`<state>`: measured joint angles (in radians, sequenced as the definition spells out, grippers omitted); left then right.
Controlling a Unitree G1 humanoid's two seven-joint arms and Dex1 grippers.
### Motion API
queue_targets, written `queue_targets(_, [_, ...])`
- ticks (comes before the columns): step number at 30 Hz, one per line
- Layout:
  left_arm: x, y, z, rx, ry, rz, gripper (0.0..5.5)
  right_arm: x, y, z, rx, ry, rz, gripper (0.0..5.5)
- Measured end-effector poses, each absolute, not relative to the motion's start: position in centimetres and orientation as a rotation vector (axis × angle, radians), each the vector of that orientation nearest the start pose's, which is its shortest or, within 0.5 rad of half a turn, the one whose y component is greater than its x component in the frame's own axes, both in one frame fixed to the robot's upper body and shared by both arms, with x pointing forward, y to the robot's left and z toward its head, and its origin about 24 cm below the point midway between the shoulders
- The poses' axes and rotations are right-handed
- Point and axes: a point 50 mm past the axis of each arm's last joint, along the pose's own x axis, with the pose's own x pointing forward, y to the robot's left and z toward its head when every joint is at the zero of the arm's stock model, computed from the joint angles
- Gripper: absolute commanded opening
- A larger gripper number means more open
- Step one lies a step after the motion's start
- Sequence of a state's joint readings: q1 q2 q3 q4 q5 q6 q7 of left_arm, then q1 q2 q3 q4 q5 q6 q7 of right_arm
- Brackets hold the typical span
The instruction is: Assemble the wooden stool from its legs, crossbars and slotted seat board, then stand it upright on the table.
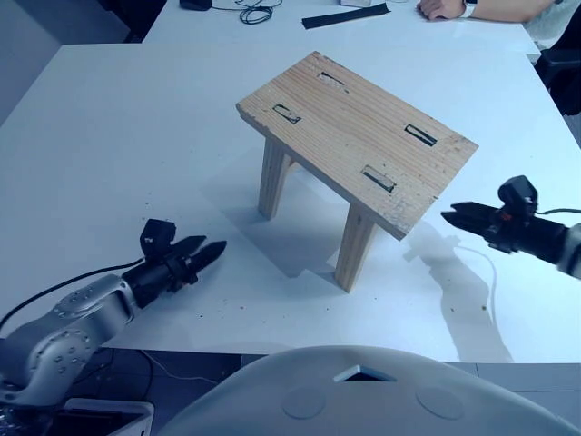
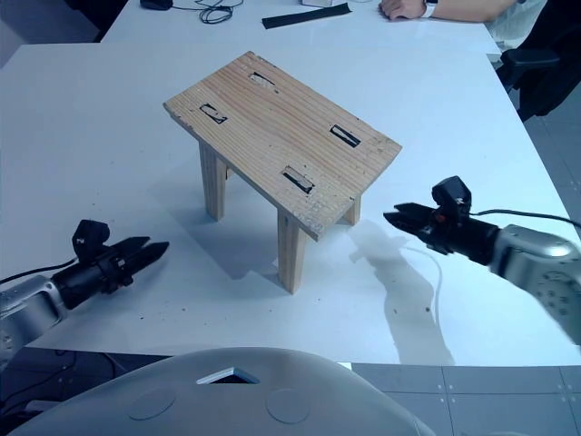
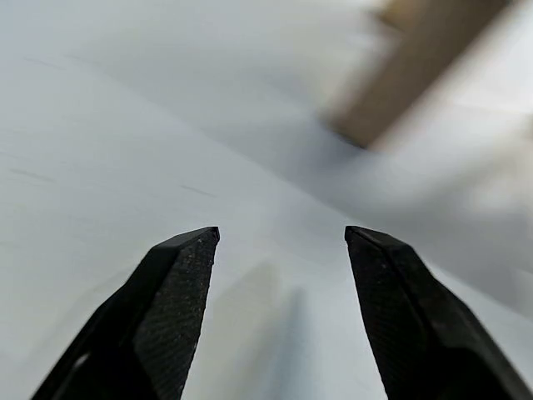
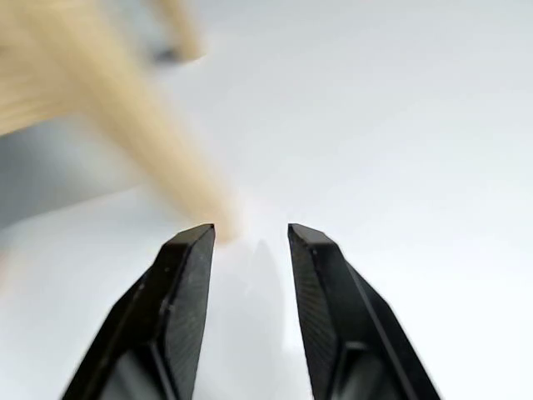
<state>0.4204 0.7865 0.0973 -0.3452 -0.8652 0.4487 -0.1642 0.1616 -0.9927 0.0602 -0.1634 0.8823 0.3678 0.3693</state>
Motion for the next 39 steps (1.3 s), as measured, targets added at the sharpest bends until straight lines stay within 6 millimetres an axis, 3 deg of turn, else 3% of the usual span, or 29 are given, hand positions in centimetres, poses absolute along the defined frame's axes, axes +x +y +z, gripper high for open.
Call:
queue_targets(4, [21.1,25.1,3.1,-0.006,0.344,-0.081,2.83,24.5,-24.0,4.0,-0.006,0.292,0.248,1.6])
queue_targets(7, [24.4,23.7,2.2,-0.011,0.252,-0.031,2.83,27.6,-21.8,3.0,0.064,0.2,0.166,1.6])
queue_targets(11, [29.8,22.2,2.6,-0.024,0.157,0.006,2.83,31.8,-19.2,2.9,0.121,0.146,0.139,1.6])
queue_targets(15, [33.0,21.0,3.6,-0.038,0.1,-0.01,2.83,33.6,-18.7,2.3,0.126,0.15,0.12,1.6])
queue_targets(18, [33.5,20.8,4.0,-0.037,0.053,-0.025,2.83,33.6,-18.6,2.0,0.114,0.124,0.112,1.6])
queue_targets(28, [32.1,19.0,2.1,-0.108,0.071,-0.119,2.83,32.5,-19.5,1.9,-0.005,0.008,0.068,1.6])
queue_targets(39, [31.6,20.6,1.5,-0.057,0.07,0.013,2.83,33.6,-19.3,2.6,-0.041,-0.005,0.059,1.6])
